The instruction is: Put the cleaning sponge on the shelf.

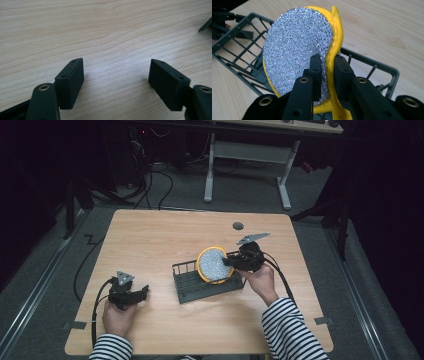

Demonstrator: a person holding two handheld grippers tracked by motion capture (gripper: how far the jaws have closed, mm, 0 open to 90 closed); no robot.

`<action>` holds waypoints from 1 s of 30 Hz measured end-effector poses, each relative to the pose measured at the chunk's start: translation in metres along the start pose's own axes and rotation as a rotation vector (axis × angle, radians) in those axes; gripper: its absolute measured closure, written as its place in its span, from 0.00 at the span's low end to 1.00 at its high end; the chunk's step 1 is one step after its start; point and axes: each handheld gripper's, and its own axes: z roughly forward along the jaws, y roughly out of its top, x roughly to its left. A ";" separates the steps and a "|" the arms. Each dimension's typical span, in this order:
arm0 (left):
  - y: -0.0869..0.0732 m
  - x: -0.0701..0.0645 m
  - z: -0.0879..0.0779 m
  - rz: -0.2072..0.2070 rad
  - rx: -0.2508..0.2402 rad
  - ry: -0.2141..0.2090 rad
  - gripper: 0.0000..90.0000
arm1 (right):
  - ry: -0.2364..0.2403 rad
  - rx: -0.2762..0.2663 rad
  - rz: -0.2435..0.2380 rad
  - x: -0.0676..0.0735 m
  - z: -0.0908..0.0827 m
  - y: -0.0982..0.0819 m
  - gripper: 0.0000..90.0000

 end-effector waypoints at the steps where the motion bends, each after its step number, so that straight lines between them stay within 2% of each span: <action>1: 0.000 0.000 0.000 0.000 0.000 0.000 0.32 | -0.001 0.003 0.000 0.000 0.000 0.000 0.87; 10: 0.000 0.000 0.000 0.000 0.000 0.000 0.32 | -0.002 0.029 -0.018 0.002 0.004 -0.005 0.85; 13: 0.000 0.000 0.000 0.000 0.000 0.001 0.32 | -0.008 0.022 -0.020 0.003 0.003 -0.007 0.83; 16: 0.000 0.000 0.000 0.000 0.001 0.001 0.32 | -0.006 0.002 -0.003 0.002 0.001 -0.009 0.73; 20: 0.000 0.000 0.000 0.000 0.001 0.001 0.32 | -0.014 0.010 0.008 -0.001 -0.002 -0.013 0.63; 24: 0.000 0.000 0.000 0.000 0.000 0.001 0.32 | -0.017 -0.022 0.004 0.001 -0.012 -0.010 0.58; 30: 0.000 0.000 0.000 -0.001 0.000 0.001 0.32 | -0.058 -0.066 0.020 -0.003 -0.027 -0.011 0.55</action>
